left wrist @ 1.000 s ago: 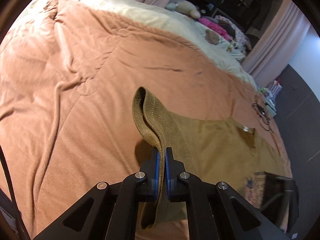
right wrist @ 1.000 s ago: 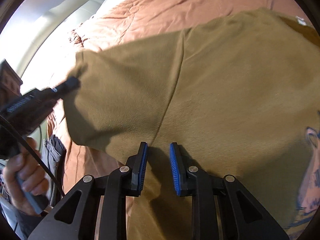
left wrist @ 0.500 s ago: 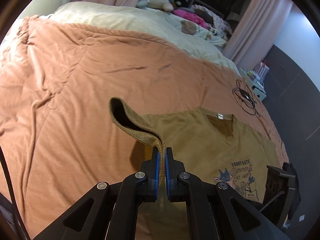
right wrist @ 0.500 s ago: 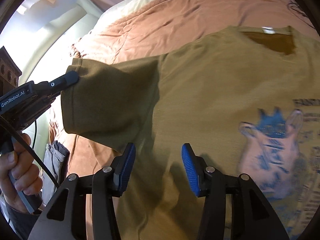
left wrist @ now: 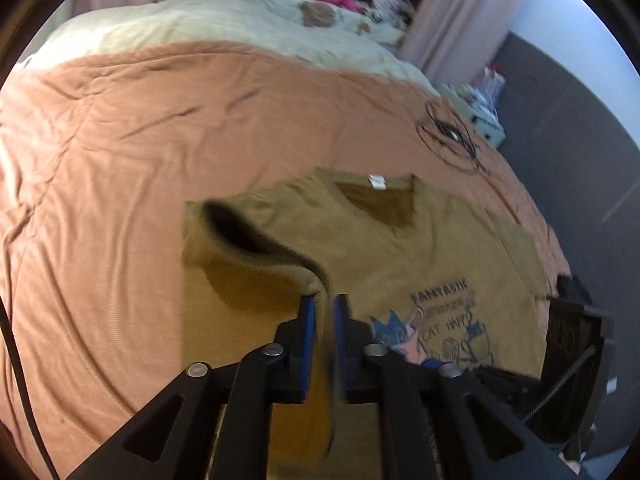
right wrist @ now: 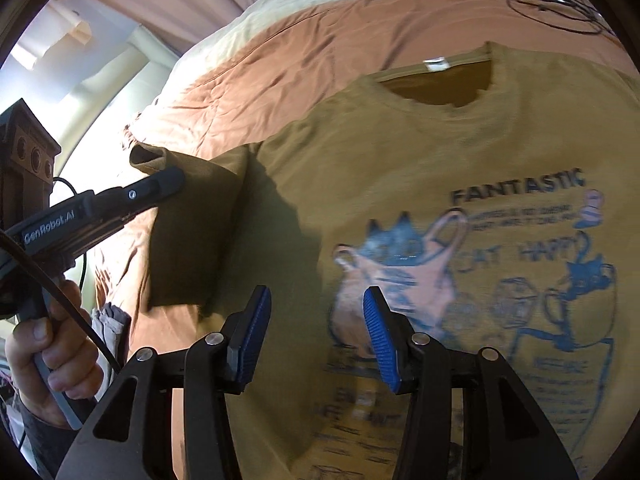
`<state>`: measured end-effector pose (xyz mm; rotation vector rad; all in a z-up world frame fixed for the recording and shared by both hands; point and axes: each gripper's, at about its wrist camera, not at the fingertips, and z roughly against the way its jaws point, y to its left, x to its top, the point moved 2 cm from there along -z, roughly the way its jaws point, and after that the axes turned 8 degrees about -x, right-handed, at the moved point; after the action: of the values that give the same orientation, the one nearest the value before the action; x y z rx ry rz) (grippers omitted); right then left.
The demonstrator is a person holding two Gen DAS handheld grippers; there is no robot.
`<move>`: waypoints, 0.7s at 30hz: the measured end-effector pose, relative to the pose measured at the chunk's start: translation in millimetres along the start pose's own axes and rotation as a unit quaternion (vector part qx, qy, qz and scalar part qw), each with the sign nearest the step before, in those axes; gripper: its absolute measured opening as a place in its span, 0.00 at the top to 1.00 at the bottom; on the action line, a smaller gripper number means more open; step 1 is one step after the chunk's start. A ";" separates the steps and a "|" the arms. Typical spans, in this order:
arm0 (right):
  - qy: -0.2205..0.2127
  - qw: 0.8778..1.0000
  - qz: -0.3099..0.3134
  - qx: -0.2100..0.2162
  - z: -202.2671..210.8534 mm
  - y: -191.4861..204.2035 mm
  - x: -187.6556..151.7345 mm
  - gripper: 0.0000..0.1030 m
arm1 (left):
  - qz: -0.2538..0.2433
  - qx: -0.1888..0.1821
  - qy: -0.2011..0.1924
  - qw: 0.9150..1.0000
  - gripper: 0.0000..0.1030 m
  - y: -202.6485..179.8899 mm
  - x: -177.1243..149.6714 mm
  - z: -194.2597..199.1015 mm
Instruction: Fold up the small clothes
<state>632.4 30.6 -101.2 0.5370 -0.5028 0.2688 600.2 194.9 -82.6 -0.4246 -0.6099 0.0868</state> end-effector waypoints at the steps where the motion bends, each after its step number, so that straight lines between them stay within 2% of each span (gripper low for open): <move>1: 0.000 1.000 -0.003 -0.004 0.7 -3.0 0.1 0.54 | 0.000 -0.008 0.001 1.000 0.65 -2.0 -1.3 0.4; 2: 0.000 1.000 -0.004 -0.006 1.1 -4.5 0.3 0.46 | 0.002 -0.008 -0.004 1.000 0.54 -1.7 -2.5 3.7; 3: -0.005 1.000 -0.004 -0.010 1.8 -4.5 0.9 0.38 | 0.003 -0.004 -0.008 1.000 0.52 -0.4 -2.3 6.4; 12: 0.000 0.999 0.045 -0.024 -13.9 14.0 8.2 0.38 | 0.039 0.064 -0.013 0.997 0.51 49.2 -26.0 32.9; 16: 0.013 0.997 0.071 -0.042 -39.9 25.5 22.1 0.38 | 0.058 0.073 -0.001 0.996 0.51 72.0 -42.2 32.9; 21: 0.027 0.996 0.072 -0.047 -69.8 30.0 41.5 0.38 | 0.079 0.074 0.013 0.994 0.53 93.7 -58.4 22.8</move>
<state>683.3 98.5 -118.9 0.4011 -0.4989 0.3939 543.6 276.6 -135.7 -0.3287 -0.5391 0.2746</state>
